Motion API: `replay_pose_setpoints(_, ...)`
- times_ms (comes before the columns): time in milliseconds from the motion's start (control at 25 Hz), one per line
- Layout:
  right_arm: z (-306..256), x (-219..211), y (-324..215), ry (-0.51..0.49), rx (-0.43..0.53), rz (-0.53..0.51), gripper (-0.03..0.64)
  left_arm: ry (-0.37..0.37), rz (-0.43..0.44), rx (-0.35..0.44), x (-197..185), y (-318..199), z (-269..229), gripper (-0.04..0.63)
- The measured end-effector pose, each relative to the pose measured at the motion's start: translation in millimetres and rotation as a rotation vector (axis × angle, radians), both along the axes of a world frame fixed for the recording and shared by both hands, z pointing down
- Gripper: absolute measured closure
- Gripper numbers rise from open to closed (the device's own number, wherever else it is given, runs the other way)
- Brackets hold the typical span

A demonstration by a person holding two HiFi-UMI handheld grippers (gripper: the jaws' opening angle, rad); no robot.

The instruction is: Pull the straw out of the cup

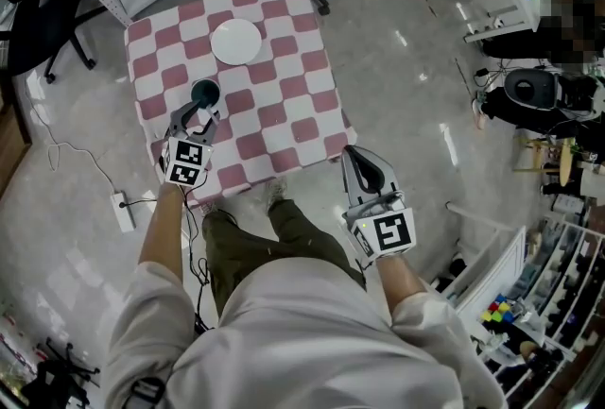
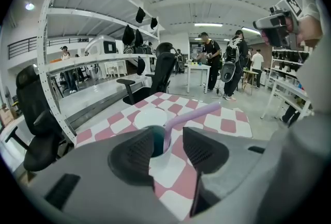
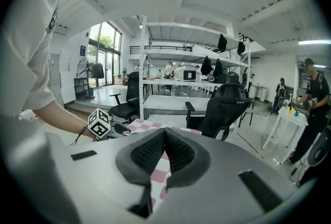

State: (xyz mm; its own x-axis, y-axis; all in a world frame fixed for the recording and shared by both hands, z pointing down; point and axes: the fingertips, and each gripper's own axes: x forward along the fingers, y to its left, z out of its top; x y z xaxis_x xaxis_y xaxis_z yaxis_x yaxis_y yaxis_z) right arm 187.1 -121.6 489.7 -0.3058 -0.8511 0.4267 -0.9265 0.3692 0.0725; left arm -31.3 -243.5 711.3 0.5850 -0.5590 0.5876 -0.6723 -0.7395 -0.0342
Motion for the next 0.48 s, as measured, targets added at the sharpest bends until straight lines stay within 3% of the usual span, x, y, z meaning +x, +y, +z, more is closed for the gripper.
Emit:
replay_pose_setpoints(280, 1.2, 3.6, -3.4, 0.01, -0.009, 0.005, 0.614, -0.009, -0.003, -0.002, 1.7, -5.7, 7.2, 0.456)
replay_pose_setpoints(480, 2.8, 8.0, -4.9, 0.013, -0.013, 0.007, 0.614, -0.014, -0.015, 0.013, 4.2, -8.7, 8.7, 0.541)
